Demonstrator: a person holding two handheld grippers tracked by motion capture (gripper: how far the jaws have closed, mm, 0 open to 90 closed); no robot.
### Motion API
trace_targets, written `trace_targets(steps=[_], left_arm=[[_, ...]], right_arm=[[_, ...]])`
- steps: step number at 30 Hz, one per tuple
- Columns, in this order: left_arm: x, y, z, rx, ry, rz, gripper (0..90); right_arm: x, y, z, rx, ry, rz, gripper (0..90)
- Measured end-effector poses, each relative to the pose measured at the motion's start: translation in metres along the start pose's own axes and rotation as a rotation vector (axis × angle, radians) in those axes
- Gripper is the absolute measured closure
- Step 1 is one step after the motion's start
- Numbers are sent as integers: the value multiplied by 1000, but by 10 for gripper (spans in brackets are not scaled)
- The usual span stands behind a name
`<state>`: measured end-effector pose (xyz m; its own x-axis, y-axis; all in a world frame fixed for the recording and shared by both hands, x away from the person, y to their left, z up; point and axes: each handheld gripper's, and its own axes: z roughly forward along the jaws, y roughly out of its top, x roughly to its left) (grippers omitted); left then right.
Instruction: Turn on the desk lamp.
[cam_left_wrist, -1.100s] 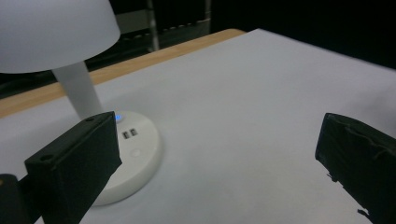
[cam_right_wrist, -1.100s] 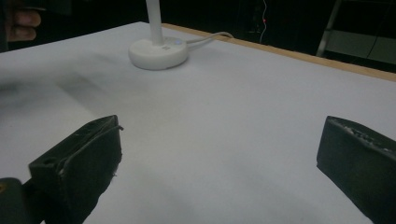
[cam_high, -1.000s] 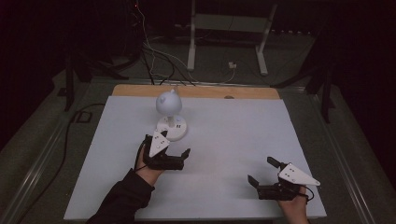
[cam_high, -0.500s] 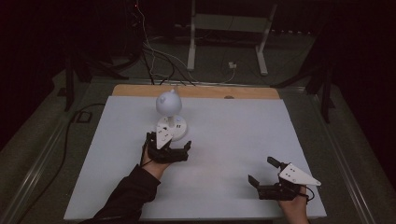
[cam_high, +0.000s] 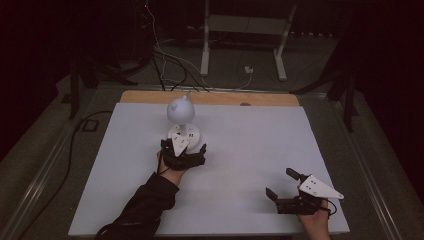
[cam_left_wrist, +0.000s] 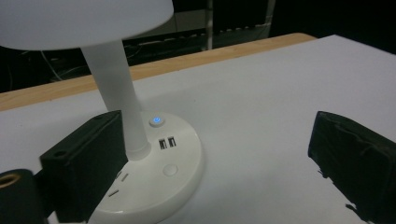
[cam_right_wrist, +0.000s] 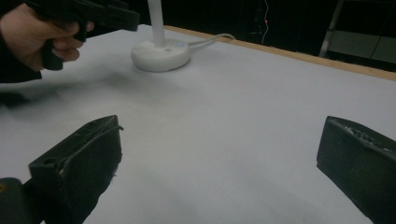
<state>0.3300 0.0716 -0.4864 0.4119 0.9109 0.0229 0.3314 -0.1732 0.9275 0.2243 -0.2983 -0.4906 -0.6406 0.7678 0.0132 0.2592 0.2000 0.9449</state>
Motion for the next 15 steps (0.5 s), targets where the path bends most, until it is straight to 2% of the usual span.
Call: trace_targets(steps=[5, 7, 8, 10, 12, 13, 14, 15], left_arm=[[-3, -4, 7, 12, 29, 17, 141], [-2, -6, 9, 17, 33, 12, 202], [-2, -6, 10, 19, 31, 5, 202], [-2, -8, 12, 21, 55, 9, 263], [-1, -9, 14, 31, 61, -5, 330], [0, -10, 15, 34, 73, -4, 330], [1, -10, 17, 35, 77, -12, 404], [3, -11, 18, 39, 81, -15, 436]], right_arm=[[-1, 0, 0, 0, 3, 8, 0], [-1, 0, 0, -1, 4, 11, 0], [-1, 0, 0, -1, 4, 11, 0], [0, 0, 0, 1, 5, 7, 0], [-1, 0, 0, 1, 4, 9, 0], [-1, 0, 0, 1, 4, 9, 0], [-1, -1, 0, 4, 5, 10, 0], [-1, -1, 0, 4, 5, 9, 0]])
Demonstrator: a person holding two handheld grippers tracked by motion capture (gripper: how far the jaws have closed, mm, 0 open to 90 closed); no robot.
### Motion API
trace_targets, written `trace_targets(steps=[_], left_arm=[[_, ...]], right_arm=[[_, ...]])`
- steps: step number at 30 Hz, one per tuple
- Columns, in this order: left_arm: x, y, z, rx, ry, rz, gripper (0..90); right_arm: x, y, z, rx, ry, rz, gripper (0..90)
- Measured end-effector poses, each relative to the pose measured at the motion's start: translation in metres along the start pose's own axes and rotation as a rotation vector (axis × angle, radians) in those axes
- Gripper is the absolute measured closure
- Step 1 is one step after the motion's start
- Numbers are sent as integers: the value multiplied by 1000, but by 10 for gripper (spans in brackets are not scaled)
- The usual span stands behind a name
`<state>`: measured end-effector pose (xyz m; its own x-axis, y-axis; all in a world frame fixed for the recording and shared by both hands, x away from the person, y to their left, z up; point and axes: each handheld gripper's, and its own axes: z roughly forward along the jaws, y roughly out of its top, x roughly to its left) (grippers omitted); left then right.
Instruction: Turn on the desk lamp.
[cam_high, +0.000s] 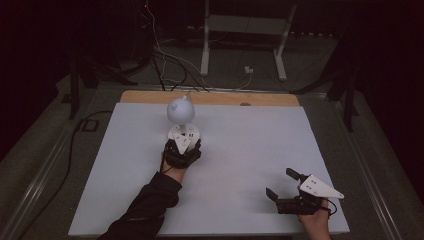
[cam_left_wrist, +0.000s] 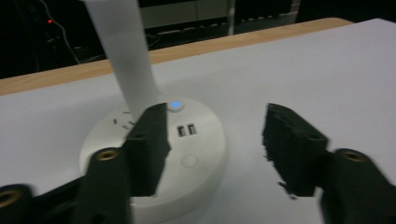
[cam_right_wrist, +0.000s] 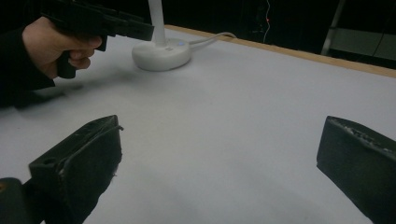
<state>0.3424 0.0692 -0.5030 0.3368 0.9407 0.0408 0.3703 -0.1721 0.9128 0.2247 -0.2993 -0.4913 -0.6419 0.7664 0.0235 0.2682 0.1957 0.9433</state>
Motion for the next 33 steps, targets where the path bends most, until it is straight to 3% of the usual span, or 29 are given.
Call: trace_targets(steps=[1, 2, 3, 8, 12, 16, 21, 33], left_arm=[[1, -1, 1, 2, 10, 0, 436], [2, -1, 2, 3, 13, -3, 521], [3, -2, 4, 8, 25, -7, 549], [5, -4, 7, 5, 28, 2, 682], [6, -6, 10, -4, 37, 41, 710], [7, -7, 13, 4, 31, 71, 815], [10, -10, 18, 29, 21, 64, 873], [14, -14, 26, 48, 9, 48, 900]], right_arm=[[0, 0, 0, 0, 0, 0, 0], [0, 0, 0, 0, 3, 3, 0], [0, 0, 0, 0, 3, 4, 0], [0, 0, 1, 3, 7, 2, 0], [0, 0, 1, 6, 6, 1, 0], [0, 0, 0, 4, 6, 1, 0], [0, 0, 0, 3, 9, 5, 0], [-1, 0, 0, 2, 8, 6, 0]])
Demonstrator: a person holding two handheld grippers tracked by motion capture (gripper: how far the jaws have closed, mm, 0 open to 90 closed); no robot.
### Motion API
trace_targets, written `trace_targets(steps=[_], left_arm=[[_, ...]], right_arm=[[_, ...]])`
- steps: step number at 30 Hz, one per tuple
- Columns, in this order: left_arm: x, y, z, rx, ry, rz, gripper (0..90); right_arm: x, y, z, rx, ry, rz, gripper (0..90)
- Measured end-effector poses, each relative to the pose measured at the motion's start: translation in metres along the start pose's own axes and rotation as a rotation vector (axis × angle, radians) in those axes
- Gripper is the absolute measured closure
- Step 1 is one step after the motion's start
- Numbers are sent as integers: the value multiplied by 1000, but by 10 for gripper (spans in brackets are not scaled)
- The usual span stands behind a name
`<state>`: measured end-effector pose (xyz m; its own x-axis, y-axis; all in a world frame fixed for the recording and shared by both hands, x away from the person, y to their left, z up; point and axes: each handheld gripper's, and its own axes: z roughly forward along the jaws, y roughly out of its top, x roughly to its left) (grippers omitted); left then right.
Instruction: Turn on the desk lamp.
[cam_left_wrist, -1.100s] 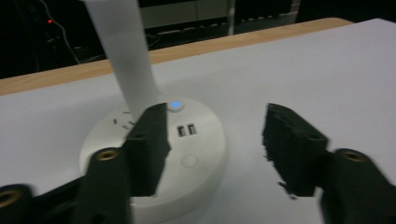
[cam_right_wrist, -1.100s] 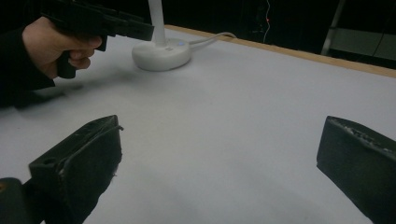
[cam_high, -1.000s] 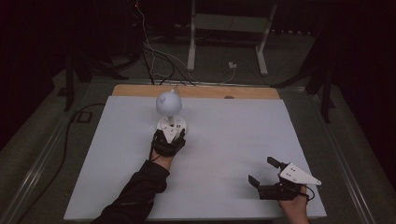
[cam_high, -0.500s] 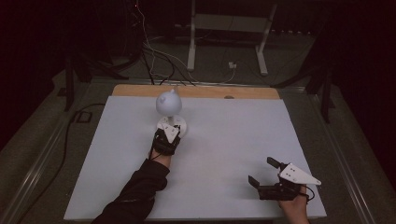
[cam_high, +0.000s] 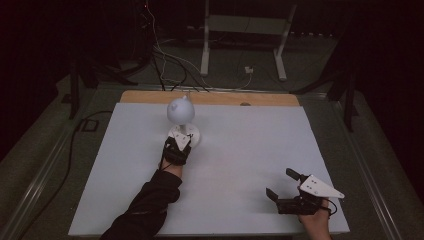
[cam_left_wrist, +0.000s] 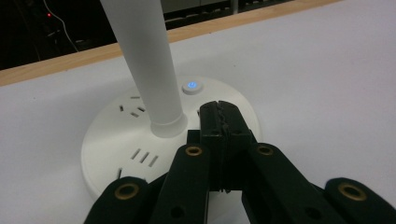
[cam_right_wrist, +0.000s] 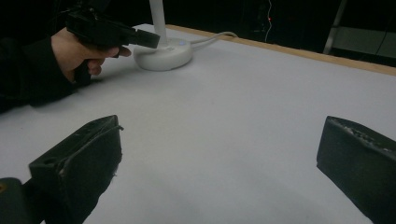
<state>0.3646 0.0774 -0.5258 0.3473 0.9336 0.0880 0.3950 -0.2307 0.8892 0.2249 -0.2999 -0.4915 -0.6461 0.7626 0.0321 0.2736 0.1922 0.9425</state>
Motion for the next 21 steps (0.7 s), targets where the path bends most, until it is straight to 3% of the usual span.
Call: trace_targets(steps=[21], left_arm=[[1, -2, 4, 23, -8, 3, 900]], right_arm=[[0, 0, 0, 3, 1, 0, 0]])
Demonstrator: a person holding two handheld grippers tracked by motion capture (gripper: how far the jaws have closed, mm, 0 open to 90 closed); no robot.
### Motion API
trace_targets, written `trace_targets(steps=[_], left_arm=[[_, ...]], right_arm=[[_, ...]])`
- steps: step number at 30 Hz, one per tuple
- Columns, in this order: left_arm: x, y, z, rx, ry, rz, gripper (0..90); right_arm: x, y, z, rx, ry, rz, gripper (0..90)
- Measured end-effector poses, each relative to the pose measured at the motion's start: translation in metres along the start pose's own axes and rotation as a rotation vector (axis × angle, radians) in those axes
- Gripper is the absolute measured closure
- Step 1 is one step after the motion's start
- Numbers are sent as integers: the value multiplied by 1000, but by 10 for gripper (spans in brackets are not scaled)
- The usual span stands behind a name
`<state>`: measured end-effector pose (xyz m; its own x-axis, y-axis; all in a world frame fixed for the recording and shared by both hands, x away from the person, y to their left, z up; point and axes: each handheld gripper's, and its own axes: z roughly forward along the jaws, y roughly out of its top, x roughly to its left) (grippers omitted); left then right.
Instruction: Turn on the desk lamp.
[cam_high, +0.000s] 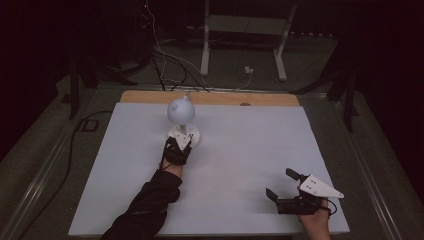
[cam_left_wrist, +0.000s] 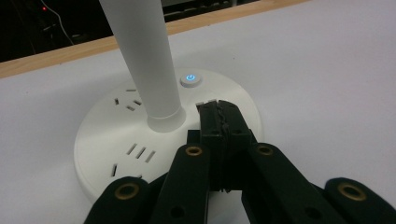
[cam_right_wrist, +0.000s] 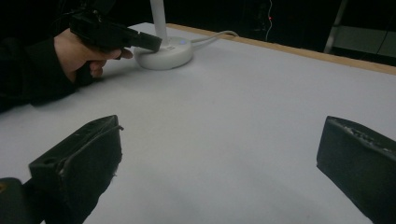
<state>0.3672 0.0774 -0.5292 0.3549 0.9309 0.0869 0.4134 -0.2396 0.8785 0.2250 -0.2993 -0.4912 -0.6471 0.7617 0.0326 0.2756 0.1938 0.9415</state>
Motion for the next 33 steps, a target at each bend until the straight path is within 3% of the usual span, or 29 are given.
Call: trace_targets(steps=[10, 13, 16, 22, 24, 26, 27, 28, 33], left_arm=[[-2, 2, 0, 9, 6, 17, 900], [-5, 5, -5, -20, 14, 31, 848], [-7, 9, -9, -44, 5, 13, 806], [-9, 11, -13, -27, -21, -26, 736], [-11, 12, -15, -31, 7, -32, 658], [-11, 13, -17, -27, 6, -59, 533], [-12, 14, -17, -22, 19, -66, 533], [-13, 14, -17, -12, 23, -71, 468], [-16, 15, -17, 26, 5, -81, 291]], right_arm=[[0, 0, 0, 4, 0, -2, 1], [0, 0, 0, 2, 0, 2, 0], [-1, 0, 0, 2, -1, 4, 0], [0, 0, -1, -4, -2, 4, 0], [0, 0, -1, -1, -2, 5, 0], [-1, 0, -1, -2, -1, 5, 0], [-1, 0, -1, -2, -1, 5, 0], [-1, 0, 0, -1, -2, 5, 0], [-1, 0, -1, -2, -2, 6, 0]])
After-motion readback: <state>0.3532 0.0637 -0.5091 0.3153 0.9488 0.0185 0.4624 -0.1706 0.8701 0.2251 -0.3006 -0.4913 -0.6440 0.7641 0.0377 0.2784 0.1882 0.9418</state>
